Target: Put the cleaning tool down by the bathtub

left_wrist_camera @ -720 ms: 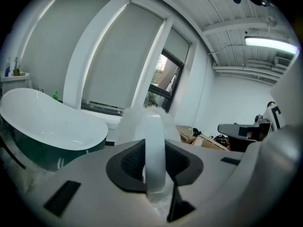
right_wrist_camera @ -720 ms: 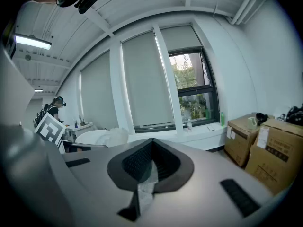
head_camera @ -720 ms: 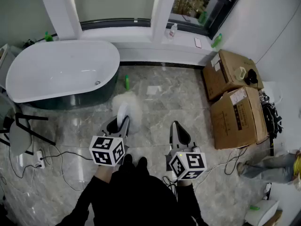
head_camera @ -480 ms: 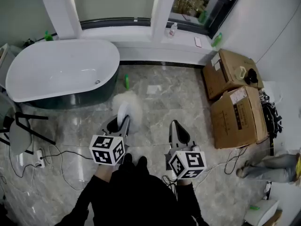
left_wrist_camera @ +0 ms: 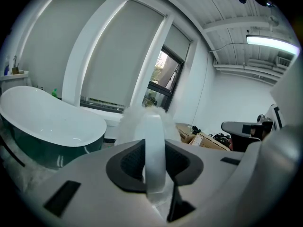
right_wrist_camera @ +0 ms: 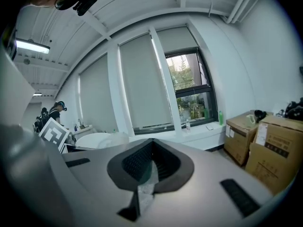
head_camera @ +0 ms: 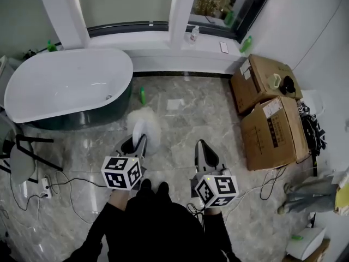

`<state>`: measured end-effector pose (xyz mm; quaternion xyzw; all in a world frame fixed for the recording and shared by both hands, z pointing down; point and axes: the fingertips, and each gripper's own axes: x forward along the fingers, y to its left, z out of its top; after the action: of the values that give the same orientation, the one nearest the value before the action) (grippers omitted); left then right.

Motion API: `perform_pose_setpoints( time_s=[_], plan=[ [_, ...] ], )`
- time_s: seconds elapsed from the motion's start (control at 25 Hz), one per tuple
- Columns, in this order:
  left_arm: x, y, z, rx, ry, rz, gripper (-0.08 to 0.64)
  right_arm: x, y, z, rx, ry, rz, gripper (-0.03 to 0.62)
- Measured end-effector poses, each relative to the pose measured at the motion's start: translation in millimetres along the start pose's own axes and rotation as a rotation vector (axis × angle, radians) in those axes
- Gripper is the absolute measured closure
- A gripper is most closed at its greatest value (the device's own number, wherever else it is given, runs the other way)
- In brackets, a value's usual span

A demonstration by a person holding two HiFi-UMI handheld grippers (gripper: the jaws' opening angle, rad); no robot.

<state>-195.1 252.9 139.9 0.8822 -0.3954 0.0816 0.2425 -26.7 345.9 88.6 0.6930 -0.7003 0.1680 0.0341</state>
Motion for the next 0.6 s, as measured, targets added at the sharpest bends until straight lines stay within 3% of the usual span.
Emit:
perform_pose_setpoints(
  time_s=[0.6],
  plan=[
    [14, -41, 11, 0.053, -0.042, 0.005, 0.466, -32, -53, 7, 0.052, -0.04, -0.042, 0.593]
  ],
)
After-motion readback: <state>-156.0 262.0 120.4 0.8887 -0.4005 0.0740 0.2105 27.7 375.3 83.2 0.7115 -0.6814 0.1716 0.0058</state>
